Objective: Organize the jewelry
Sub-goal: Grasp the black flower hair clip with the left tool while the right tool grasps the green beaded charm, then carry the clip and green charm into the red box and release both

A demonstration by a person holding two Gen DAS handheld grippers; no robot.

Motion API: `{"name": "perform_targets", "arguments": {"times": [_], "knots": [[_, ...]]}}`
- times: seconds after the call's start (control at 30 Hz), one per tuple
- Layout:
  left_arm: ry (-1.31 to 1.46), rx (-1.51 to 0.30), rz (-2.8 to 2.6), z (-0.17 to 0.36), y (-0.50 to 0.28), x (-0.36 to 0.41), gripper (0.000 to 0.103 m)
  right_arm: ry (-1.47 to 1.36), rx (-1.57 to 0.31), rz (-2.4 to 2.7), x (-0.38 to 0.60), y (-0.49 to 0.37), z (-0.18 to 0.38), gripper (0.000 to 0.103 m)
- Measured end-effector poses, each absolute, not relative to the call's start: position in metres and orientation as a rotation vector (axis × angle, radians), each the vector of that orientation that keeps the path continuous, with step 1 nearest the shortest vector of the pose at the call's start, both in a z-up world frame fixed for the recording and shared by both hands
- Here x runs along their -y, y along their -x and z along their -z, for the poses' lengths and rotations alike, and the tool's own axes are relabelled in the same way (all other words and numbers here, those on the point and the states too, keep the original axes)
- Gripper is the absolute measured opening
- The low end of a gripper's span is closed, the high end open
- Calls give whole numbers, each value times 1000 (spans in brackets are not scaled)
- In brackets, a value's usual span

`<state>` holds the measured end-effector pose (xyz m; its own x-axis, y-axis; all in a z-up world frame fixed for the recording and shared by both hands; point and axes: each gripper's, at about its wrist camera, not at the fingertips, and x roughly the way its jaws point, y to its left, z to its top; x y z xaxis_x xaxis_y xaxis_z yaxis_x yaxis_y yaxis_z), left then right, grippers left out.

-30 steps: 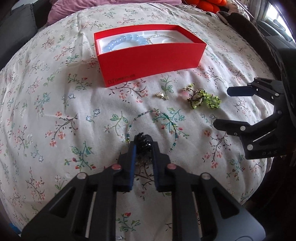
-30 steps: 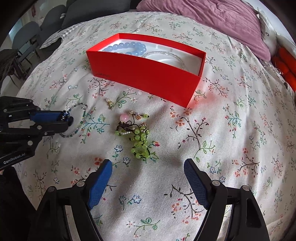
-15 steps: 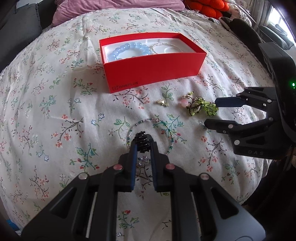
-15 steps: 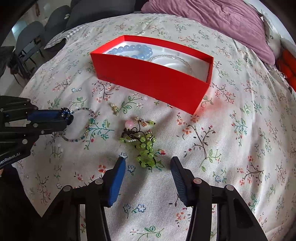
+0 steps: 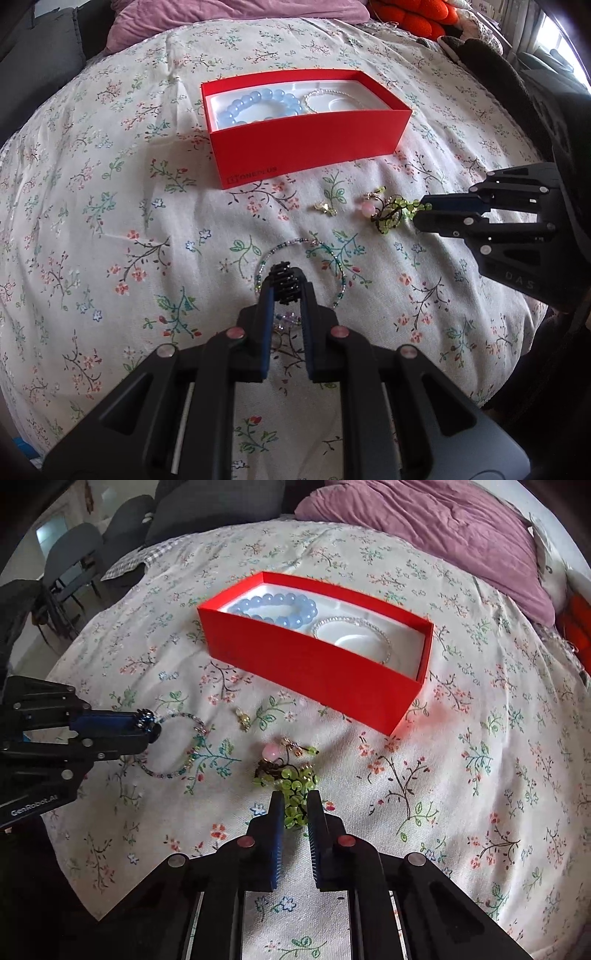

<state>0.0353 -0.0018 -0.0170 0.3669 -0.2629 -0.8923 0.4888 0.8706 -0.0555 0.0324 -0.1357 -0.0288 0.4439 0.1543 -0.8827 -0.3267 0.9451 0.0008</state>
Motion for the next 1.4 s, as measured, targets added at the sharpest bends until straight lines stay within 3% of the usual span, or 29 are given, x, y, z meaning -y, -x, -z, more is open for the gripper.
{"name": "perform_targets", "arguments": {"times": [1.4], "knots": [[-143,-1012,477,-24,-47,7,15,-37,-900,-392,158,-21,-61,10]]}}
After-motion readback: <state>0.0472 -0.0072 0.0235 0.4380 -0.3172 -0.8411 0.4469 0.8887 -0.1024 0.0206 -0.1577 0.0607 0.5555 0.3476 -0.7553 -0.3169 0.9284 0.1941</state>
